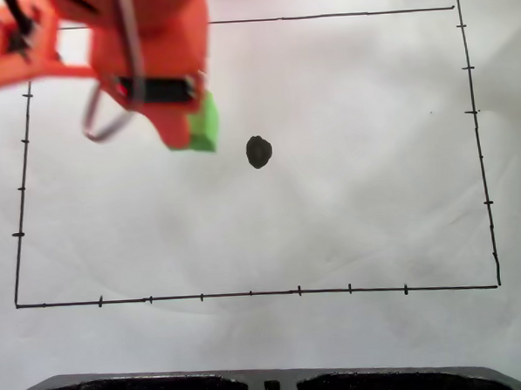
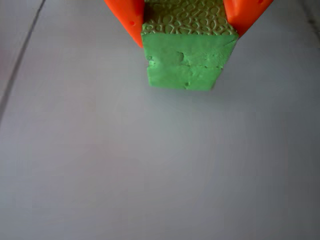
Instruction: Grasp the colored block, Place it on the black dot, and then return the arm to the default position.
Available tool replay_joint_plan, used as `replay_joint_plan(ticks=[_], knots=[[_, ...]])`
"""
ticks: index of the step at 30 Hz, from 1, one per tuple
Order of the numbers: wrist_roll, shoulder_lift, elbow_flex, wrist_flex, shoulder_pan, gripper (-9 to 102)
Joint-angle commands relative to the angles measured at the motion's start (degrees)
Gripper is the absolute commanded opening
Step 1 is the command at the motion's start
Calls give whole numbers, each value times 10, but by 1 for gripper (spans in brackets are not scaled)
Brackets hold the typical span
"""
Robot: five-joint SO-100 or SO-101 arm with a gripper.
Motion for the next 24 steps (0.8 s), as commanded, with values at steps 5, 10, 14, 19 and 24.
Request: replay_joint_plan(ticks=[5,10,14,19,24], knots=[[25,-39,-46,-18,-70,12],[40,-61,-56,-27,-99,12],[47,-69,-56,-33,-111,12],[52,-76,-55,-30,-113,13],[51,-87,-54,-36,-111,13]])
